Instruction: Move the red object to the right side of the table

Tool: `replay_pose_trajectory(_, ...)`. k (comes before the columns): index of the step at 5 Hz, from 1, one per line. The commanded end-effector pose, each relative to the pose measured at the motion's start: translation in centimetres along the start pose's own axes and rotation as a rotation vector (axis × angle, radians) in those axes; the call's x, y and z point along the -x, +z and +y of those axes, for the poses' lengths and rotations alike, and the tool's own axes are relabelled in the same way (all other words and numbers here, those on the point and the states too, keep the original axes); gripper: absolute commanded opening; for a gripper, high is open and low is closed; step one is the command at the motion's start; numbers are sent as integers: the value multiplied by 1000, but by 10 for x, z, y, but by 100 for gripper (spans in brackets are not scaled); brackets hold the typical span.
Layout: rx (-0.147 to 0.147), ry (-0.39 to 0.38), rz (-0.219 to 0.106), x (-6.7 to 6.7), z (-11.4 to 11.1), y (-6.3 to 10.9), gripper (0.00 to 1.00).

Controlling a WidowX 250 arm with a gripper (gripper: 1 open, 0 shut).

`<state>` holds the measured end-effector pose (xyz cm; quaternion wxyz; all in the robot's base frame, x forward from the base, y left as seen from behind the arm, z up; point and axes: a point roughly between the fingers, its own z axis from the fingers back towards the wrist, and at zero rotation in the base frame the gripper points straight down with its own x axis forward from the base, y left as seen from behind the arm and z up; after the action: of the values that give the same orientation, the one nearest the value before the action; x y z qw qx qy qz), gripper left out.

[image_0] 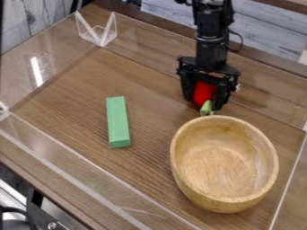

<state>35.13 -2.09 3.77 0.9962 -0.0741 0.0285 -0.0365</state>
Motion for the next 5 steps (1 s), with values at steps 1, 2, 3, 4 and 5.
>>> replay_pose_trajectory(1,-18,-9,-95,5,9,39,100)
replay_pose_trajectory(2,-36,11,-137,14,12,60,100)
replay_pose_trajectory(3,-59,52,-191,23,24,89,100)
replay_pose_trajectory(4,-81,132,-222,22,36,111,100)
replay_pose_trajectory(5,-111,184,-241,19,44,122,100)
